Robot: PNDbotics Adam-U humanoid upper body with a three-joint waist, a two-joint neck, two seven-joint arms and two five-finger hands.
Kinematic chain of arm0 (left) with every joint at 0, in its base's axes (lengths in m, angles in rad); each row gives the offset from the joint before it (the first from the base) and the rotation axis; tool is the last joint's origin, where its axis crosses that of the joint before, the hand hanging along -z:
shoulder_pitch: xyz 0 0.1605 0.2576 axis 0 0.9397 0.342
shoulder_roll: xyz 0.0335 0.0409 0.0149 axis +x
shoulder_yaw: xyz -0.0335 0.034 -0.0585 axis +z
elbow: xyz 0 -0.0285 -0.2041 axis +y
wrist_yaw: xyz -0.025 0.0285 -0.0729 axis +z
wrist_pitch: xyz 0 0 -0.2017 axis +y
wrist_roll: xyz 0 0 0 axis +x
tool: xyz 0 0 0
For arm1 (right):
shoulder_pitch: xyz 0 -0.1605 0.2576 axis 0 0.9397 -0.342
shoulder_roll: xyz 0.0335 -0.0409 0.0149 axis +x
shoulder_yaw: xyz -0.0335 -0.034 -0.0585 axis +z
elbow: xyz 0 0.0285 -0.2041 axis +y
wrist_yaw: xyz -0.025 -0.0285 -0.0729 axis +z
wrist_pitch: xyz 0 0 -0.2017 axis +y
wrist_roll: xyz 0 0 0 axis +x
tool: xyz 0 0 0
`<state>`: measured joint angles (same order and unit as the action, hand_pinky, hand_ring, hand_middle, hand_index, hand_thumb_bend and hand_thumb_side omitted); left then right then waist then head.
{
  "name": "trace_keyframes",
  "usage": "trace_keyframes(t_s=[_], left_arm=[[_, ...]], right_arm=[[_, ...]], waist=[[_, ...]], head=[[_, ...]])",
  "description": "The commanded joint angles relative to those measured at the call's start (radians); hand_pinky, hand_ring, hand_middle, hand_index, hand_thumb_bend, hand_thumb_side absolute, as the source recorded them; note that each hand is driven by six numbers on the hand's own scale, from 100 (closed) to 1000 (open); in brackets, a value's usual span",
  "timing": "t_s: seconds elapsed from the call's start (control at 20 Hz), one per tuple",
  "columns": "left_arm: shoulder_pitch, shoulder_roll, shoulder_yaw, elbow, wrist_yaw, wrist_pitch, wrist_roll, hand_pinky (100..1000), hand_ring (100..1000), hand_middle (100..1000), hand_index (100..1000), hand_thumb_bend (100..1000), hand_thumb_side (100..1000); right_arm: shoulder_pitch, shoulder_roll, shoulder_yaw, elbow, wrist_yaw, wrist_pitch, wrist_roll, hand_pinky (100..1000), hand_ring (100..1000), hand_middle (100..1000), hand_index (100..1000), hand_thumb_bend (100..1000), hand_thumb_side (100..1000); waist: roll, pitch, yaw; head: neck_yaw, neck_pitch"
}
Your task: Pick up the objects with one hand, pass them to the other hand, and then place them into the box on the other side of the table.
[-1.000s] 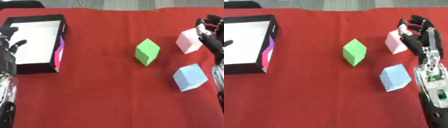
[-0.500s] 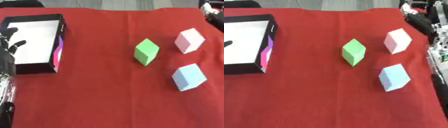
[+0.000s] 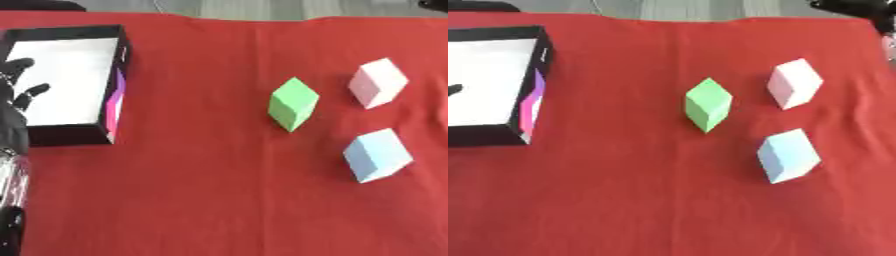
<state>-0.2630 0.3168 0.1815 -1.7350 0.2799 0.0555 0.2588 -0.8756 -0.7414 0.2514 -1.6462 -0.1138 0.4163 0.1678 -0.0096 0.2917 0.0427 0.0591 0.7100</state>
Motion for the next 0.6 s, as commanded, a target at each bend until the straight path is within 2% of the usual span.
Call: trace_keyframes(t_s=[0.05, 0.3, 0.6], left_arm=[[-0.003, 0.033, 0.007, -0.013, -0.004, 0.001, -0.001, 724, 993, 711, 657, 258, 847], [0.002, 0.039, 0.007, -0.013, -0.006, 0.002, -0.001, 724, 994, 711, 657, 257, 849], [0.005, 0.045, 0.007, -0.012, -0.006, 0.002, -0.001, 724, 995, 711, 657, 256, 849]], right_arm=[[-0.037, -0.100, 0.026, -0.022, -0.023, 0.018, 0.112, 810, 853, 836, 871, 376, 427], [-0.020, -0.204, 0.051, -0.085, -0.037, 0.020, 0.275, 832, 861, 849, 880, 427, 424], [0.046, -0.280, 0.038, -0.164, -0.033, 0.015, 0.369, 848, 870, 860, 888, 460, 414]], waist=[[-0.015, -0.035, -0.001], [-0.023, -0.034, -0.005], [-0.028, -0.035, -0.008]], head=[[0.000, -0.002], [-0.010, -0.016], [-0.052, -0.054]])
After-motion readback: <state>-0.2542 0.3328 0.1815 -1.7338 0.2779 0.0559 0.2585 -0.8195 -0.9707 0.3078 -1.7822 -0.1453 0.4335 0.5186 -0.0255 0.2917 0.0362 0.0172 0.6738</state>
